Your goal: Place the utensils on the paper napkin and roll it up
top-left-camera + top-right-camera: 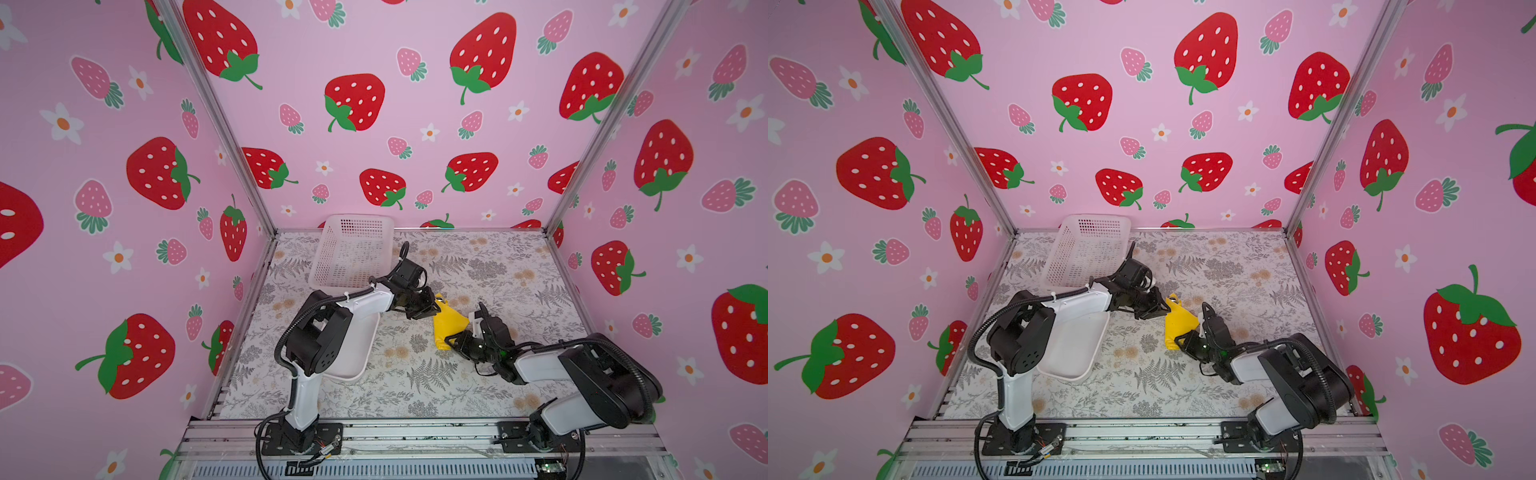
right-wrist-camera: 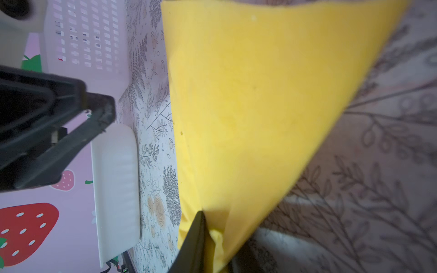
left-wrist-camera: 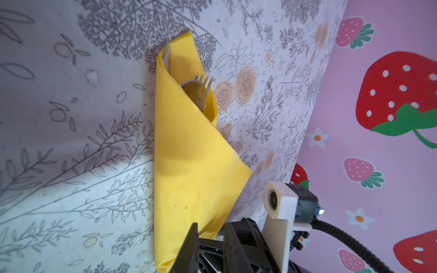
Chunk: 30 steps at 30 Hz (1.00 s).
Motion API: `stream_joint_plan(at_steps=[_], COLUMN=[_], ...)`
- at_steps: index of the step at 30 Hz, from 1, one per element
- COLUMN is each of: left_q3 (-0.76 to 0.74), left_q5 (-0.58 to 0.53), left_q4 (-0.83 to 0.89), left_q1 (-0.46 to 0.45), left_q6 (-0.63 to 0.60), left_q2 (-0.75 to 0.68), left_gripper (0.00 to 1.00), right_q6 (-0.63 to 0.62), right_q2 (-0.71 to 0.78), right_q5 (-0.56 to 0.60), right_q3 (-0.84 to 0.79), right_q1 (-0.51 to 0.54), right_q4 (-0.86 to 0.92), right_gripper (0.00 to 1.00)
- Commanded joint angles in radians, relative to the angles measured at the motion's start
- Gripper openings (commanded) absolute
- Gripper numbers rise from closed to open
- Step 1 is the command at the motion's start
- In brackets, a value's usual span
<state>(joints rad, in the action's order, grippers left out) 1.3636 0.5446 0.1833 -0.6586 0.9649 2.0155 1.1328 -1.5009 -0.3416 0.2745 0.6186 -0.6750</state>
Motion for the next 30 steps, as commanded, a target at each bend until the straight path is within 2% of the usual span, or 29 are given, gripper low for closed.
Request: stream_joint_plan(at_steps=[1, 19, 24, 30], left_q3=[0.015, 0.029, 0.022, 0.026], left_q5=[0.043, 0.047, 0.044, 0.043], left_q4=[-0.007, 0.001, -0.002, -0.001], left_q1=[-0.014, -0.046, -0.049, -0.049], left_q6=[-0.003, 0.004, 0.004, 0.002], left_q2=[0.029, 0.124, 0.127, 0.129], left_gripper=[0.19, 0.13, 0.12, 0.12], right_q6=[0.007, 0.000, -0.007, -0.020], right_q2=[0.001, 0.027, 0.032, 0.021], right_q5=[-0.004, -0.010, -0.010, -0.004], right_q3=[-0.018, -0.008, 0.005, 0.028], right_q1=[-0.005, -0.017, -0.040, -0.064], right_q4=[0.006, 0.024, 0.037, 0.055], right_gripper=[0.20, 0.24, 0.29, 0.40])
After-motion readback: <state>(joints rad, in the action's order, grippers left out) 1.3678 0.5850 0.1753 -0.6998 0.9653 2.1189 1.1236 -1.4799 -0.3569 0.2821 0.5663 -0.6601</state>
